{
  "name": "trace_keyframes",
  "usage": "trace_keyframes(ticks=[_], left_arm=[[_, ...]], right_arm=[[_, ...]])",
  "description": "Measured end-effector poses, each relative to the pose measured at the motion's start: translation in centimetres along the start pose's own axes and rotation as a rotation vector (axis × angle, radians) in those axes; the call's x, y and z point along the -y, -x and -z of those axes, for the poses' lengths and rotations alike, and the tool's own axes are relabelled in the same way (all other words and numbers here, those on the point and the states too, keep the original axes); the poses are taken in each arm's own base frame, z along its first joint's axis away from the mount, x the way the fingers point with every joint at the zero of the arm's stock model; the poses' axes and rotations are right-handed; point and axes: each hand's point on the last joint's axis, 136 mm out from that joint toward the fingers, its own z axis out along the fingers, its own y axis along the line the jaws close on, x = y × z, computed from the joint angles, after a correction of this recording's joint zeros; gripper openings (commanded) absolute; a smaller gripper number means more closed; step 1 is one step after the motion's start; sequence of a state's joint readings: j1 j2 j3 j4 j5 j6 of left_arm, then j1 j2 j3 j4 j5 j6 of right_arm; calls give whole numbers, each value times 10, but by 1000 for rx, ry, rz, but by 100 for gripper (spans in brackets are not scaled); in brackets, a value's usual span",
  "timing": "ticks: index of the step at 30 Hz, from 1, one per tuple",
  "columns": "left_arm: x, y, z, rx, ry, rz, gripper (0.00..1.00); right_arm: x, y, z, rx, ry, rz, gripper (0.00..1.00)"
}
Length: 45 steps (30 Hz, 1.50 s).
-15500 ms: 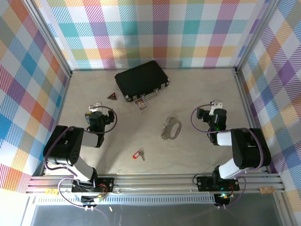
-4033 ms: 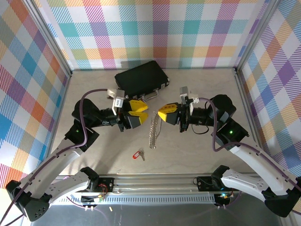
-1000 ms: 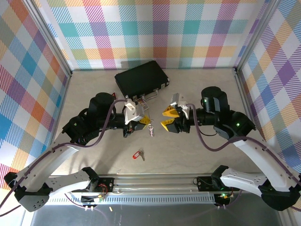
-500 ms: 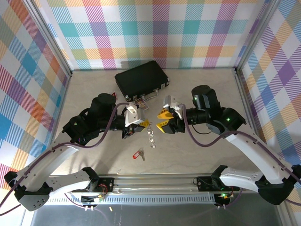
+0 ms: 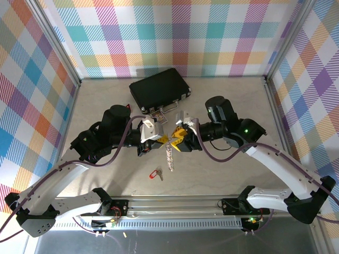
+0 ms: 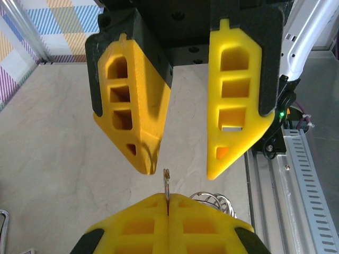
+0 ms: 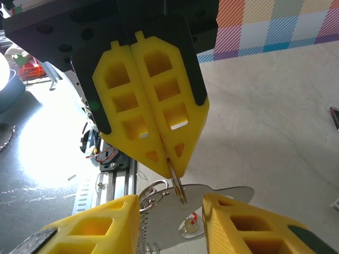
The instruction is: Put the keys on the keyring
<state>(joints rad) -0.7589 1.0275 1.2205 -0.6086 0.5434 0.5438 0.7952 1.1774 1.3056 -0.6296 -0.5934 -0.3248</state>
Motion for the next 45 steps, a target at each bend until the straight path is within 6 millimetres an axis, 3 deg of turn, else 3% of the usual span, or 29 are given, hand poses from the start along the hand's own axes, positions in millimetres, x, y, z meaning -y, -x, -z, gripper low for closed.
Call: trace_keyframes(ticks=[10,16,19,27,31,36,45], left_arm=[[4,1,0,7,-19,-2,0],[5,0,-1,-1,-23,3,0],[5,-1,0,-4,-24,5,0],[5,3,1,33,-10,31,37],[9,2,5,84,3,64,46],[14,18,15,199,0,105,48],[19,58,30,367,-46,115,41]], right_arm=[[-2,0,-7,-12,8,16,17],[-1,-2,-9,-21,-1,30,0],[-1,-3,-9,-25,-6,35,0],[-2,2,-3,37,-44,55,0],[-5,7,2,88,-56,57,0],[-8,17,8,139,-58,57,0],[-24,46,24,265,-18,88,0]])
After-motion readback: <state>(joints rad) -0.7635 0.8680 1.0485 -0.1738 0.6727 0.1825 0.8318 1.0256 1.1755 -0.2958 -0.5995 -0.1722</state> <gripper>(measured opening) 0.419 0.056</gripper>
